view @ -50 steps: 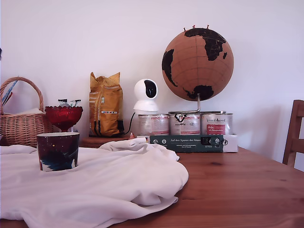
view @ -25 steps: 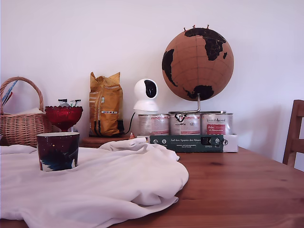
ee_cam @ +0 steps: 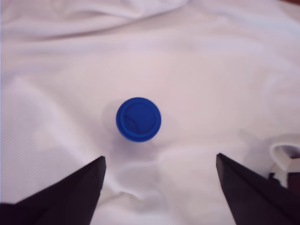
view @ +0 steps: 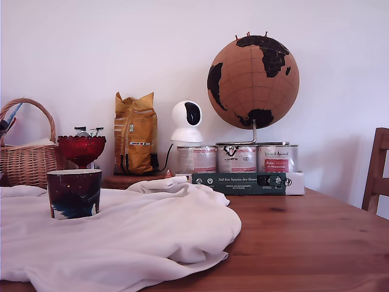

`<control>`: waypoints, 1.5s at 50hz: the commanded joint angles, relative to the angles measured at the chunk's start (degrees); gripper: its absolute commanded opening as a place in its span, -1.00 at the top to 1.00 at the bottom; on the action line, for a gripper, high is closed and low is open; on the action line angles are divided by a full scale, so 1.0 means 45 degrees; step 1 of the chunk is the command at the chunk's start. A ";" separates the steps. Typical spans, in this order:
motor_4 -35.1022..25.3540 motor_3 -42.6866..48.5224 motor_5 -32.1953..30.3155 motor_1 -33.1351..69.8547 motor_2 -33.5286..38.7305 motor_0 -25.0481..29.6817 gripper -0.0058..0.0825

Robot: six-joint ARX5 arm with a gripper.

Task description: Pick the blue coffee capsule and place it inside the red coffee cup

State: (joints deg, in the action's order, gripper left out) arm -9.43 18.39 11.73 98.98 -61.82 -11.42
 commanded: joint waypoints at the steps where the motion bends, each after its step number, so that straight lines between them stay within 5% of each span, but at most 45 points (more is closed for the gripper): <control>1: -0.0039 -0.0131 -0.0155 0.0495 -0.0374 -0.0068 -0.70; 28: 0.0146 -0.0078 -0.0622 0.2268 -0.1239 -0.0301 -0.66; 48: 0.0194 -0.0102 -0.1049 0.2429 -0.1292 -0.0389 0.56; 75: -0.1768 0.0335 -0.0937 0.1195 -0.1957 0.0418 0.61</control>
State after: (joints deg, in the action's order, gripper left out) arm -16.58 19.77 7.33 107.35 -70.78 -11.25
